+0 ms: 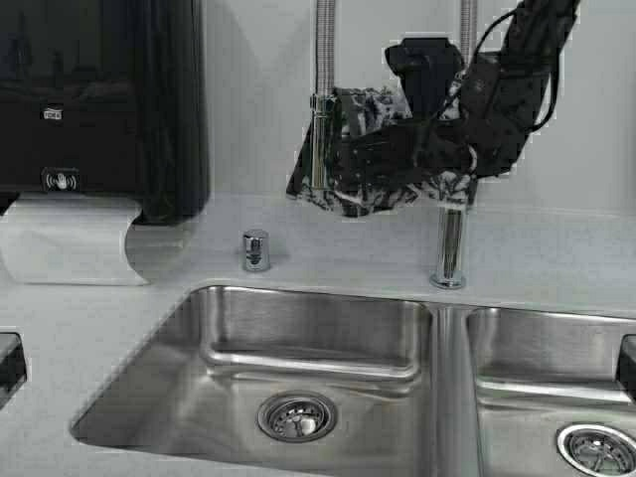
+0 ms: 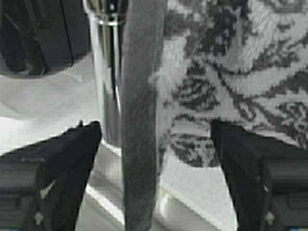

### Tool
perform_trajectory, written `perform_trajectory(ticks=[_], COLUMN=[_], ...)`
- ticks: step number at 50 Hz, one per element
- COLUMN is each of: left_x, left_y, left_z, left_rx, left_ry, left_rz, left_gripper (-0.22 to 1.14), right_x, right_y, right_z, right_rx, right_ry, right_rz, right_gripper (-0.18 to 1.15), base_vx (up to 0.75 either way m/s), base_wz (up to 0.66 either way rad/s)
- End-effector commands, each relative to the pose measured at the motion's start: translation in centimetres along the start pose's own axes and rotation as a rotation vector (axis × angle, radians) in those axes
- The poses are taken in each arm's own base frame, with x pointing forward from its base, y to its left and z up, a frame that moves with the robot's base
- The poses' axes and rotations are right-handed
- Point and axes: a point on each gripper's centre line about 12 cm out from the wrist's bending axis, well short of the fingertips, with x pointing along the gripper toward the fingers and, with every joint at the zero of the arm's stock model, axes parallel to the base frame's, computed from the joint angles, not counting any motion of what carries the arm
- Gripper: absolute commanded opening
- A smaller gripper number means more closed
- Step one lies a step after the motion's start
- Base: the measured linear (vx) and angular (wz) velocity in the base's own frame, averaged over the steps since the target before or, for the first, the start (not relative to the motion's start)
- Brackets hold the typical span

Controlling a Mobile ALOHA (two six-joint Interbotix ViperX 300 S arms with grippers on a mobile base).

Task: Get the cloth and wipe up the spill under the wine glass

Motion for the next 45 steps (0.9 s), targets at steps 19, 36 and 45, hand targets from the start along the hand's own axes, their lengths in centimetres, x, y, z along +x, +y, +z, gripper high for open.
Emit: perform_trajectory(ticks=[19, 36, 45], left_x=[0.1, 0.1, 0.1], left_y=[0.0, 0.0, 0.0], left_z=[0.2, 0.3, 0.1], left_rx=[0.0, 0.0, 0.0], left_ry=[-0.005, -0.006, -0.003], left_rz=[0.001, 0.001, 0.001], left_gripper=[0.03, 0.03, 0.03], right_x=[0.4, -1.7, -3.6], right_y=[0.1, 0.3, 1.4], right_z=[2.2, 6.8, 11.9], right_rx=[-0.042, -0.1, -0.113], right_ry=[-0.08, -0.263, -0.393], right_rz=[0.003, 0.0, 0.016], right_gripper=[0.34, 0.18, 0.18], base_vx=[0.0, -0.01, -0.02], base_wz=[0.0, 0.0, 0.01])
